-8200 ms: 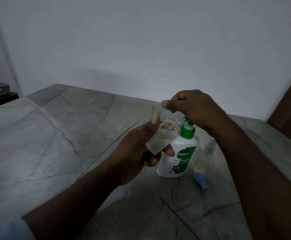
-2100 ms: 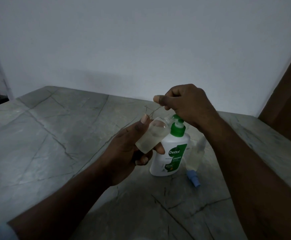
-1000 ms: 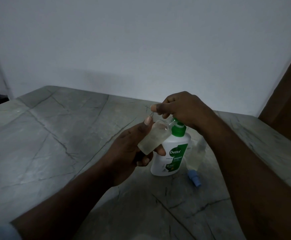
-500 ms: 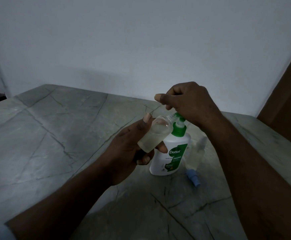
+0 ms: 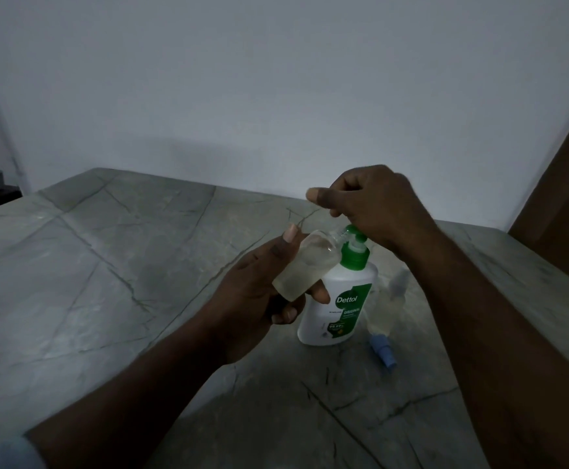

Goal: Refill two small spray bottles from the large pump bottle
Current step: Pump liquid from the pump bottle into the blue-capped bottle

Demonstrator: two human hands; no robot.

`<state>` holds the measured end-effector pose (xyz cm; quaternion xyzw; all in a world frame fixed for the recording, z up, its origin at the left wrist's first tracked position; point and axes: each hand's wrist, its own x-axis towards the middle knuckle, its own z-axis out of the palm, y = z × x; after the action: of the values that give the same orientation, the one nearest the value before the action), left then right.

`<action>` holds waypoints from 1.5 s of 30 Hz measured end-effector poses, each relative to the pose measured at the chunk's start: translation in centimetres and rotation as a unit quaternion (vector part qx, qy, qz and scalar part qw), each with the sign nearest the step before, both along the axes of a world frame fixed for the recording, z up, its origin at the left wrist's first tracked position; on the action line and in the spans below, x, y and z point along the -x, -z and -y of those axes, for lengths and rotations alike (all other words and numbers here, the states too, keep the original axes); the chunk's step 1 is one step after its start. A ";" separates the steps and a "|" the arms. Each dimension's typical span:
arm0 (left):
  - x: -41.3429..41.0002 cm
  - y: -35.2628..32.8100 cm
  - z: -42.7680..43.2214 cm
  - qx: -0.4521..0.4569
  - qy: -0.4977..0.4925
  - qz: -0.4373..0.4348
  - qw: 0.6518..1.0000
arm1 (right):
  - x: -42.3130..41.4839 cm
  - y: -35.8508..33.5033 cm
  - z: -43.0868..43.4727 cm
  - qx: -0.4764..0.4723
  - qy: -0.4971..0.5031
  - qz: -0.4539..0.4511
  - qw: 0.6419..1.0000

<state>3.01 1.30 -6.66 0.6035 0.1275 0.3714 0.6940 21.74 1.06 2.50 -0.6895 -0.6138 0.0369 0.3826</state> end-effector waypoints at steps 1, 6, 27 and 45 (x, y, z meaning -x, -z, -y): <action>0.0 -0.1 0.1 -0.001 0.002 0.003 1.000 | -0.1 -0.1 0.1 -0.023 0.007 0.010 1.000; 0.0 -0.2 0.2 0.000 -0.003 -0.002 1.000 | 0.0 0.0 -0.1 0.000 -0.012 -0.020 1.000; 0.0 -0.5 0.4 0.007 0.000 0.006 1.000 | 0.0 0.1 -0.2 0.001 -0.028 -0.025 0.999; 0.1 -0.4 0.5 0.002 0.004 -0.001 1.000 | -0.2 0.1 -0.1 -0.006 -0.017 -0.018 1.000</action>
<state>2.95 0.80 -6.27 0.6031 0.1259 0.3677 0.6966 21.94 1.15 2.36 -0.6758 -0.6191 0.0522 0.3966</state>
